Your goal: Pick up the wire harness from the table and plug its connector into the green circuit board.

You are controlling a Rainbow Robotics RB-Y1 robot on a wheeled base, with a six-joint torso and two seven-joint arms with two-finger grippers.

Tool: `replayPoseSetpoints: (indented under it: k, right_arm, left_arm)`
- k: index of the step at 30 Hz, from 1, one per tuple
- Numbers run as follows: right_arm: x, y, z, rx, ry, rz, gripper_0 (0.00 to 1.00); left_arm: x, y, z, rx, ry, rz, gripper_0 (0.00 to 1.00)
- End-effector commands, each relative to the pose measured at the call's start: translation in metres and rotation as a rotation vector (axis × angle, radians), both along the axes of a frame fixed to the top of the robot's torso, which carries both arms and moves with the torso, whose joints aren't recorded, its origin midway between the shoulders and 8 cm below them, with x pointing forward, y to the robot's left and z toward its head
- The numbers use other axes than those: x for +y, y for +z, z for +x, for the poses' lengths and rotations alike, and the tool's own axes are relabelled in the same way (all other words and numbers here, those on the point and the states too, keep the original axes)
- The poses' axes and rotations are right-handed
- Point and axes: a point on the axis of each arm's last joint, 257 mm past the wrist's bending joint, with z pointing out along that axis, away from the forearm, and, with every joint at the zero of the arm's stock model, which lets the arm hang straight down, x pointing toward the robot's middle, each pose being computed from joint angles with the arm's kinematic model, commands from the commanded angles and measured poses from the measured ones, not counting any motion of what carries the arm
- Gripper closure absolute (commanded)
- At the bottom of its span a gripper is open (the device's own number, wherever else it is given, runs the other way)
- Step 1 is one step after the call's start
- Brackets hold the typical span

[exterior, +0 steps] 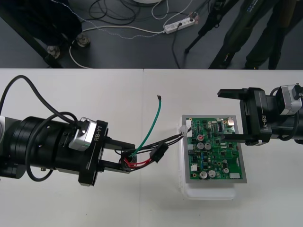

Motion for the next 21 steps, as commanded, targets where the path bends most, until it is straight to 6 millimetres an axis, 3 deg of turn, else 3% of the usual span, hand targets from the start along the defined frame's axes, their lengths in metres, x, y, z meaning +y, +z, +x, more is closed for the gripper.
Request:
replayPoseSetpoints:
  k: [1, 10, 21]
  right_arm:
    - [0.002, 0.008, -0.002, 0.04, 0.026, -0.025, 0.0]
    - [0.002, 0.008, -0.002, 0.048, 0.026, -0.025, 0.0]
    - [0.002, 0.009, -0.002, 0.057, 0.027, -0.026, 0.0]
  left_arm:
    - [-0.006, -0.001, -0.039, 0.168, -0.04, -0.026, 1.0]
    - [-0.018, -0.005, -0.08, 0.404, -0.1, -0.057, 1.0]
    - [-0.037, -0.003, -0.097, 0.601, -0.12, -0.055, 1.0]
